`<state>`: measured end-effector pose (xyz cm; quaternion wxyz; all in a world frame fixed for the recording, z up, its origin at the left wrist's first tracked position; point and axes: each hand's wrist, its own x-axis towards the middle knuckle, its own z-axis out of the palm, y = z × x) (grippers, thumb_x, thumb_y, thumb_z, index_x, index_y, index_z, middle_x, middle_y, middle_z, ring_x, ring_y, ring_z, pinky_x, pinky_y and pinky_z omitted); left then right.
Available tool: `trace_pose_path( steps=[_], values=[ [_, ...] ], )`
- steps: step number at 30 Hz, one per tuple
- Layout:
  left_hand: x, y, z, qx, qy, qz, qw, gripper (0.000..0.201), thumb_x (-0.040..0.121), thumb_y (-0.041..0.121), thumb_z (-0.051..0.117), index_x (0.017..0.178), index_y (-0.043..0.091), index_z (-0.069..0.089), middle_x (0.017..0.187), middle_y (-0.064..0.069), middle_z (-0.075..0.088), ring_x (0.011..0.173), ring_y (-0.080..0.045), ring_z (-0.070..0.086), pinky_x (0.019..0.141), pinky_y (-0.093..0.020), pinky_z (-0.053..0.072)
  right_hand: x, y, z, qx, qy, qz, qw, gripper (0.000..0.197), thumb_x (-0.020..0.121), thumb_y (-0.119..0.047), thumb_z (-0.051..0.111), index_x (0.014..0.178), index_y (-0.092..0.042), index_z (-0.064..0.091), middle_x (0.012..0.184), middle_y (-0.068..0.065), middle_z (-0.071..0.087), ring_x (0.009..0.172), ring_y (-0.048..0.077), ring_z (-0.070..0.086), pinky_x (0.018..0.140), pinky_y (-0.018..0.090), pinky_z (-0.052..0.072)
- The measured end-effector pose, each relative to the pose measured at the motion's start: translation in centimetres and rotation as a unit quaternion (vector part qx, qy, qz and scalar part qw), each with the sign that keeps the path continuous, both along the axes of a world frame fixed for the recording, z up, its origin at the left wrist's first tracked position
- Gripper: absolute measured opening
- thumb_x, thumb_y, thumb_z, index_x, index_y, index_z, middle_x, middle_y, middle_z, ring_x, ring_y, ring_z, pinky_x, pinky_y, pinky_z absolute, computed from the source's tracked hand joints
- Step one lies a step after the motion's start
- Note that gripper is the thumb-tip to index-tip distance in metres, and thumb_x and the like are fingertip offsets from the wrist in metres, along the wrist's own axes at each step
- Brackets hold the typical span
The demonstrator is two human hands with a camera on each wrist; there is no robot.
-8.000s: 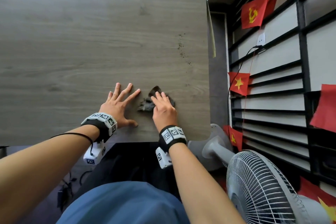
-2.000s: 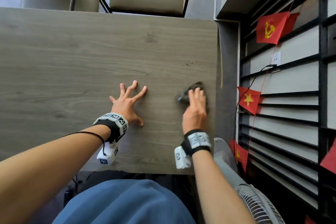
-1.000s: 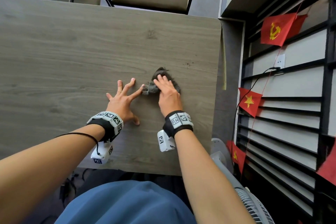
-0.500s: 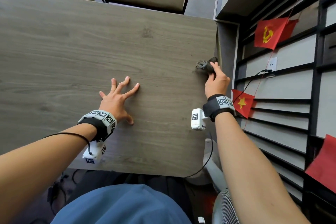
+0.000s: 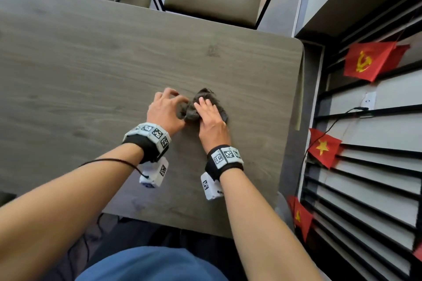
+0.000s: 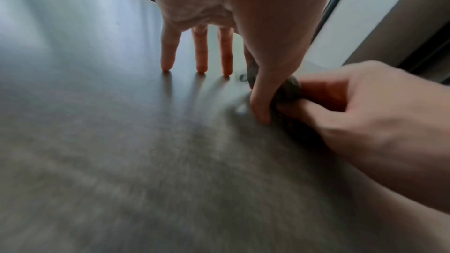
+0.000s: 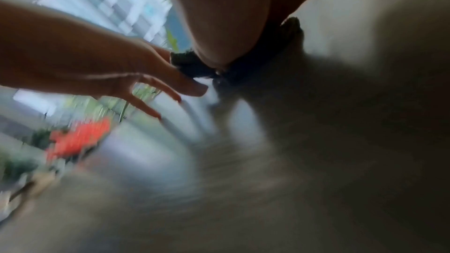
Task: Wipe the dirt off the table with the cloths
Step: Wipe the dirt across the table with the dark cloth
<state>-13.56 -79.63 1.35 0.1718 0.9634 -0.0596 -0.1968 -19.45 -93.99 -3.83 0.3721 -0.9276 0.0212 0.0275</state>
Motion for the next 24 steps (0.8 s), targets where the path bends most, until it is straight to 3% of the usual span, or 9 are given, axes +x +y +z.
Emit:
trace_pose_path(
  steps=[2, 4, 7, 9, 13, 16, 19, 21, 24],
  values=[
    [2.0, -0.6, 0.2, 0.028, 0.033, -0.003, 0.999, 0.083, 0.059, 0.035, 0.090, 0.134, 0.040, 0.054, 0.149, 0.002, 0.036, 0.134, -0.030, 0.033, 0.100, -0.058, 0.047, 0.5, -2.5, -0.1, -0.016, -0.006, 0.008, 1.000, 0.056, 0.086, 0.007, 0.045, 0.136, -0.016, 0.056, 0.146, 0.000, 0.048, 0.138, 0.018, 0.040, 0.116, 0.033, 0.029],
    [3.9, -1.2, 0.6, 0.062, 0.096, -0.011, 0.993, 0.118, 0.046, 0.050, 0.096, 0.147, 0.050, 0.034, 0.162, 0.011, 0.014, 0.148, -0.031, 0.015, 0.106, -0.070, 0.037, 1.0, -5.3, -0.1, -0.012, -0.009, -0.034, 0.999, 0.055, 0.086, 0.007, 0.043, 0.134, -0.015, 0.057, 0.145, 0.000, 0.049, 0.138, 0.018, 0.040, 0.116, 0.029, 0.029],
    [5.7, -2.4, 1.2, 0.091, 0.166, -0.021, 0.982, 0.139, 0.041, 0.065, 0.093, 0.154, 0.055, 0.011, 0.164, 0.020, -0.005, 0.152, -0.040, -0.006, 0.101, -0.082, 0.026, 1.2, -9.2, -0.2, -0.021, -0.015, -0.101, 0.994, 0.054, 0.086, 0.009, 0.044, 0.132, -0.015, 0.059, 0.144, 0.001, 0.051, 0.138, 0.018, 0.041, 0.115, 0.023, 0.027],
    [5.8, -3.2, 1.1, 0.102, 0.185, -0.028, 0.977, 0.147, 0.039, 0.067, 0.093, 0.154, 0.055, 0.001, 0.164, 0.020, -0.016, 0.150, -0.046, -0.014, 0.100, -0.085, 0.021, 1.4, -11.3, -0.2, -0.020, -0.022, -0.143, 0.989, 0.053, 0.086, 0.010, 0.045, 0.130, -0.014, 0.061, 0.142, 0.001, 0.053, 0.136, 0.017, 0.043, 0.114, 0.026, 0.031],
    [5.4, -3.3, 0.7, 0.091, 0.181, -0.022, 0.979, 0.150, 0.038, 0.063, 0.094, 0.154, 0.055, 0.000, 0.162, 0.021, -0.022, 0.149, -0.047, -0.018, 0.101, -0.085, 0.017, 1.8, -12.9, 0.1, 0.009, -0.026, -0.195, 0.980, 0.052, 0.085, 0.012, 0.046, 0.128, -0.012, 0.063, 0.139, 0.004, 0.055, 0.135, 0.018, 0.045, 0.112, 0.034, 0.036],
    [5.6, -3.4, 0.5, 0.085, 0.185, -0.019, 0.979, 0.150, 0.037, 0.061, 0.095, 0.154, 0.055, 0.001, 0.162, 0.021, -0.023, 0.148, -0.047, -0.021, 0.101, -0.086, 0.016, 2.1, -11.1, 0.6, 0.020, -0.052, -0.258, 0.964, 0.052, 0.083, 0.012, 0.047, 0.129, -0.008, 0.060, 0.137, 0.011, 0.056, 0.132, 0.023, 0.048, 0.111, 0.040, 0.038],
    [5.7, -3.4, 0.5, 0.085, 0.192, -0.018, 0.978, 0.147, 0.040, 0.059, 0.095, 0.154, 0.055, 0.002, 0.162, 0.021, -0.024, 0.148, -0.047, -0.022, 0.100, -0.086, 0.014, 3.4, -5.7, 1.0, 0.037, -0.042, -0.184, 0.981, 0.053, 0.083, 0.010, 0.046, 0.133, -0.006, 0.057, 0.142, 0.013, 0.051, 0.136, 0.026, 0.043, 0.115, 0.039, 0.032],
    [5.9, -3.3, 0.5, 0.081, 0.195, -0.016, 0.977, 0.137, 0.050, 0.053, 0.094, 0.155, 0.054, 0.005, 0.163, 0.020, -0.023, 0.148, -0.048, -0.022, 0.100, -0.087, 0.014, 4.3, -1.6, 0.9, 0.022, -0.014, -0.111, 0.994, 0.053, 0.084, 0.009, 0.042, 0.133, -0.007, 0.057, 0.145, 0.015, 0.047, 0.140, 0.030, 0.036, 0.118, 0.041, 0.024],
    [6.0, -3.3, 0.4, 0.078, 0.196, -0.013, 0.978, 0.129, 0.058, 0.048, 0.090, 0.156, 0.052, 0.006, 0.163, 0.019, -0.023, 0.147, -0.049, -0.022, 0.099, -0.088, 0.014, 5.3, 0.6, 0.4, 0.001, 0.018, -0.085, 0.996, 0.056, 0.085, 0.011, 0.040, 0.136, -0.007, 0.053, 0.150, 0.015, 0.039, 0.144, 0.030, 0.028, 0.121, 0.037, 0.014]
  ],
)
